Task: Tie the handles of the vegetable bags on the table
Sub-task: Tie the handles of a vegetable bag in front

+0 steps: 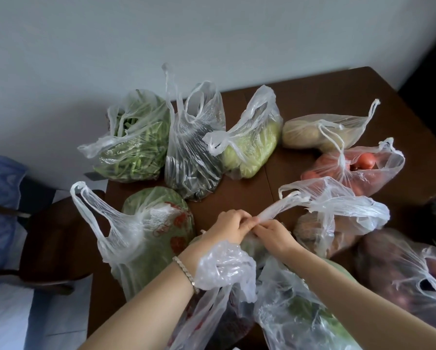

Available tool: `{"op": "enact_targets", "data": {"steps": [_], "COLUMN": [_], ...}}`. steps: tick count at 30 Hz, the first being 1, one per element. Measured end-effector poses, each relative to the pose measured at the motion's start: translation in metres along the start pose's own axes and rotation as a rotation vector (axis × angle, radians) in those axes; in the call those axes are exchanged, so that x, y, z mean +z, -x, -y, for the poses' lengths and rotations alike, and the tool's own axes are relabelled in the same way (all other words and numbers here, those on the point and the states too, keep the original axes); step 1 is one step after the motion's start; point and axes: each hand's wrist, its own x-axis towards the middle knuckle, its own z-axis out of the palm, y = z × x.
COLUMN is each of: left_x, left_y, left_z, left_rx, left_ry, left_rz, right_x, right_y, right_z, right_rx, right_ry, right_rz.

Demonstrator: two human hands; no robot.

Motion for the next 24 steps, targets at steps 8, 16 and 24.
{"op": "enact_targets", "data": {"steps": [8, 16, 24], "left_x": [0.006, 0.011, 0.013], "left_y": [0.009, 0.005, 0.003], "left_z": [-0.002, -0.002, -0.001], "left_rx": [-0.045, -0.066, -0.412], "left_ry": [0.202, 0.208, 0.675], "left_rz": [-0.121, -0.178, -0.249], "right_x": [0.0, 0.004, -0.001], "right_y": [-0.001, -0.003, 0.002], "right_z": [-0.004, -0.006, -0.004], "right_rx": [0.067, 0.125, -0.015], "right_ry": [-0.213, -0.238, -0.099], "right_rz": [-0.142, -0.339, -0.293]}}
